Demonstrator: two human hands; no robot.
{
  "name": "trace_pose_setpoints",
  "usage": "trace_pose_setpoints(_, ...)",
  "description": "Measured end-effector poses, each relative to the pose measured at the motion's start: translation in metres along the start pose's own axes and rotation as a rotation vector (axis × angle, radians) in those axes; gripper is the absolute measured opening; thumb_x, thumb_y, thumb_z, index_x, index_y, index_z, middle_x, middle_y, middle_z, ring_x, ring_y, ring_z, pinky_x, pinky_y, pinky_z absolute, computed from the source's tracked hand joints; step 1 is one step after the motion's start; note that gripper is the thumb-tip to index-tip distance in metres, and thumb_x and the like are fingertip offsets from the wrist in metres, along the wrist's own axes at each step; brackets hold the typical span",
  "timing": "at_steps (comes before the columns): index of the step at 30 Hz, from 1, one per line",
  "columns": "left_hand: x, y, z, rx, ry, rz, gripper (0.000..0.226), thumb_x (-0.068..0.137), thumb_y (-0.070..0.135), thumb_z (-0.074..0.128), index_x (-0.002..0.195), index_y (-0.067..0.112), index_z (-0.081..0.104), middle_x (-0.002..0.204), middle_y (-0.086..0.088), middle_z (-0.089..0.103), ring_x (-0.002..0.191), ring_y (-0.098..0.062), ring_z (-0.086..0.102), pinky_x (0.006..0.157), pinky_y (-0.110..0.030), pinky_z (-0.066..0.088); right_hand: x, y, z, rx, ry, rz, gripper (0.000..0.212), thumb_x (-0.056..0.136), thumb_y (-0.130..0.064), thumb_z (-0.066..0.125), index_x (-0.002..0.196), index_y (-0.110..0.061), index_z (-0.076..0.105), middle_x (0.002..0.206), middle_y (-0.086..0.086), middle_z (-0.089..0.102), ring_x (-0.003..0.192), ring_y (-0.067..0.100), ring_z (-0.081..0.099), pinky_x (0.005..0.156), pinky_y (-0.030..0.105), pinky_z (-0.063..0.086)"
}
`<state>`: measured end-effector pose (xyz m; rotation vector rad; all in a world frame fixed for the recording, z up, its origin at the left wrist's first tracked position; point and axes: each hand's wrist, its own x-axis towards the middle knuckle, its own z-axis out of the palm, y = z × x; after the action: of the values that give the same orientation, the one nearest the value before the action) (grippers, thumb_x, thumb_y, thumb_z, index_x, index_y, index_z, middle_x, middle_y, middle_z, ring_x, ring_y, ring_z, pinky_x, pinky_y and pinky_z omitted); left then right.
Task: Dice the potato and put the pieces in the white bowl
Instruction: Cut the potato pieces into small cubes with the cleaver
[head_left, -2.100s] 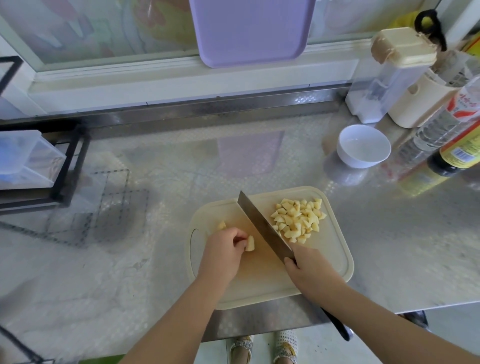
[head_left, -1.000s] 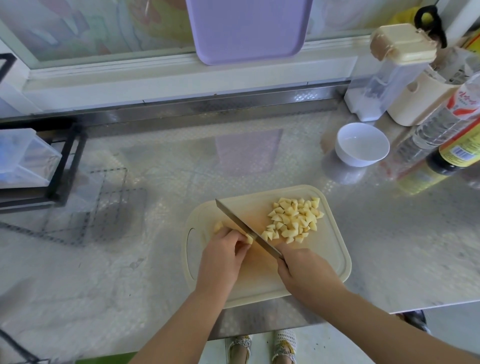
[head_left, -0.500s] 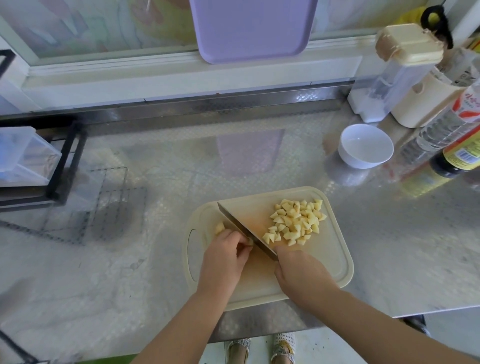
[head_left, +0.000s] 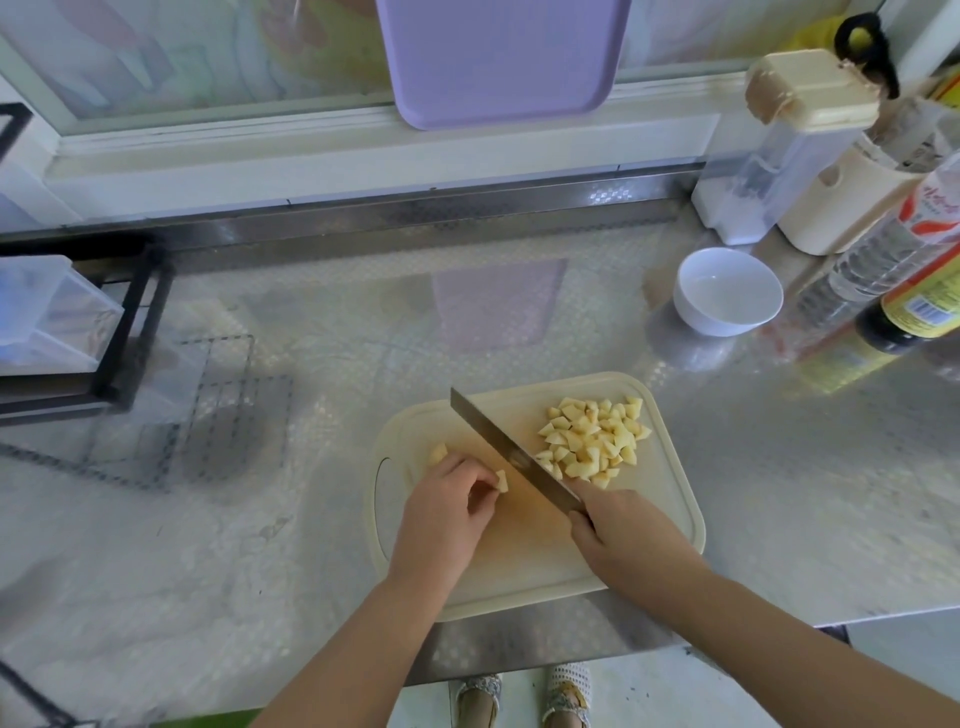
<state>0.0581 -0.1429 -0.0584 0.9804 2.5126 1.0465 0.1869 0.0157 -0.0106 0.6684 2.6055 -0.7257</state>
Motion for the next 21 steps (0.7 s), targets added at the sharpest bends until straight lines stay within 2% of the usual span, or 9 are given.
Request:
trace_pose_setpoints(4,0.0005,-0.0011,0.0006,0.013,0.016,0.021,0.011,0.082,0.014,0.075,0.087,0.022,0.07,0.097,0.016,0.06,0.078,-0.003,0.061,0.069,-0.028,0.055,-0.0022,-0.0041,-0.0044,-0.011,-0.013,-0.054,0.026,0.103,-0.027,0.037,0.123,-0.027,0.053,0.079,-0.009,0.052,0.074,0.014,0.056,0.068,0.031,0.05)
trace_pose_setpoints(10,-0.0005,-0.0017,0.0034,0.028,0.014,0.032,0.01,0.083,0.014,0.075,0.09,0.021,0.071,0.103,0.013,0.06,0.081,-0.006,0.064,0.071,-0.031,0.057,-0.0059,-0.0079,-0.0013,-0.034,-0.02,-0.049,0.015,0.103,-0.03,0.037,0.108,-0.024,0.05,0.079,-0.005,0.053,0.075,0.017,0.059,0.067,0.033,0.051)
trace_pose_setpoints(21,0.0003,0.0011,0.0021,0.048,0.033,0.019,0.011,0.082,0.015,0.075,0.084,0.021,0.066,0.095,0.014,0.061,0.074,-0.005,0.061,0.063,-0.026,0.053,-0.0051,-0.0084,0.0021,-0.053,-0.029,-0.037,0.017,0.104,-0.031,0.036,0.11,-0.024,0.049,0.079,-0.003,0.054,0.074,0.018,0.06,0.067,0.036,0.053)
